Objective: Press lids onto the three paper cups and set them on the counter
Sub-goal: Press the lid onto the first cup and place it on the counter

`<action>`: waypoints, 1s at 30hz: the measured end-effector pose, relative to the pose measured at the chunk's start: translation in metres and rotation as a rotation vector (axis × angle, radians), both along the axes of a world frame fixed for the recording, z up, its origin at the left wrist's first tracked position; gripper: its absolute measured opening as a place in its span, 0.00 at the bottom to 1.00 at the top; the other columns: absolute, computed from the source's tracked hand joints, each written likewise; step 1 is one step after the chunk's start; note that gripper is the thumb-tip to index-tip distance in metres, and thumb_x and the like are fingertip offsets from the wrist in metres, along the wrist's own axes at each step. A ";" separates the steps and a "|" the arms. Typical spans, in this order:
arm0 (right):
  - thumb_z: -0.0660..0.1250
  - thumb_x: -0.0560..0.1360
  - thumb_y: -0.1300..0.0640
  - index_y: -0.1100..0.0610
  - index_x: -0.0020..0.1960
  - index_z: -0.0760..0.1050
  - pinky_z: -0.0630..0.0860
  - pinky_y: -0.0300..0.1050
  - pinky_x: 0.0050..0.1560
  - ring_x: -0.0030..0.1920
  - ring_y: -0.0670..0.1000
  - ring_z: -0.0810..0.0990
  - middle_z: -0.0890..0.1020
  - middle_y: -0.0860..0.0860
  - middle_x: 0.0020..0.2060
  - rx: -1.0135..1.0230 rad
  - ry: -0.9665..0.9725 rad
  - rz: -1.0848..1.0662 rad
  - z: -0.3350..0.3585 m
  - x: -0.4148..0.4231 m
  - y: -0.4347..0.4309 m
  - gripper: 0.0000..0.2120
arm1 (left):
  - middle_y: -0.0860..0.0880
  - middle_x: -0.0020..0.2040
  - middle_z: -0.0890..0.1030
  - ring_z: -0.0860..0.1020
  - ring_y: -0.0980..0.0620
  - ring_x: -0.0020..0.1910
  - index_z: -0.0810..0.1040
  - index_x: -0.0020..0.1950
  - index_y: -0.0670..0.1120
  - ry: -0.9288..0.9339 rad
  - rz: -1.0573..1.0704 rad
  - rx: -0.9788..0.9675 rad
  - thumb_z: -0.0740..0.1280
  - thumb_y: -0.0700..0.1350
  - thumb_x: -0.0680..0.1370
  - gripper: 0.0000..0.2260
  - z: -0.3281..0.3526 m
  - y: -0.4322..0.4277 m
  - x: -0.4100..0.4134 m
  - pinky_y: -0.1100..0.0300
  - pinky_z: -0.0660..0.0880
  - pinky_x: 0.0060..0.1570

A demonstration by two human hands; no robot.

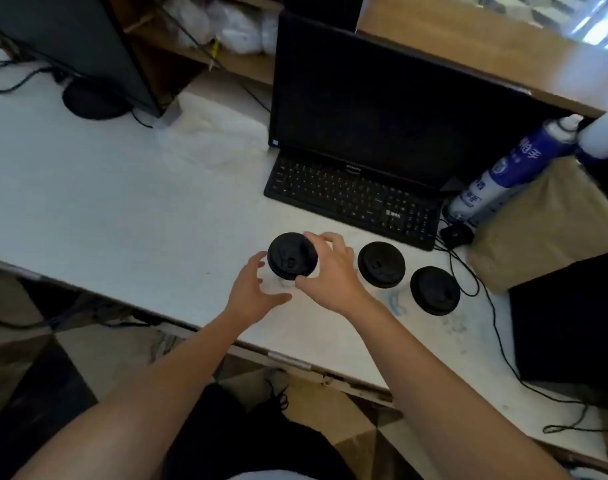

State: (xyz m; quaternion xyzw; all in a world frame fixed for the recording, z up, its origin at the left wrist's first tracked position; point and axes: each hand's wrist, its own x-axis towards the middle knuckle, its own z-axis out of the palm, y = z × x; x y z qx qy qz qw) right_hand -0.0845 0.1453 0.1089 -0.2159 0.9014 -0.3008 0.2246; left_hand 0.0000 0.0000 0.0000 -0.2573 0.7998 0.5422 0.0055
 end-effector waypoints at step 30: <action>0.78 0.67 0.48 0.57 0.64 0.76 0.77 0.43 0.56 0.57 0.49 0.74 0.72 0.48 0.59 0.109 0.157 0.437 0.030 -0.052 -0.033 0.29 | 0.66 0.52 0.80 0.79 0.66 0.50 0.73 0.60 0.62 0.259 -0.001 0.141 0.78 0.50 0.61 0.30 -0.016 -0.006 -0.033 0.76 0.74 0.43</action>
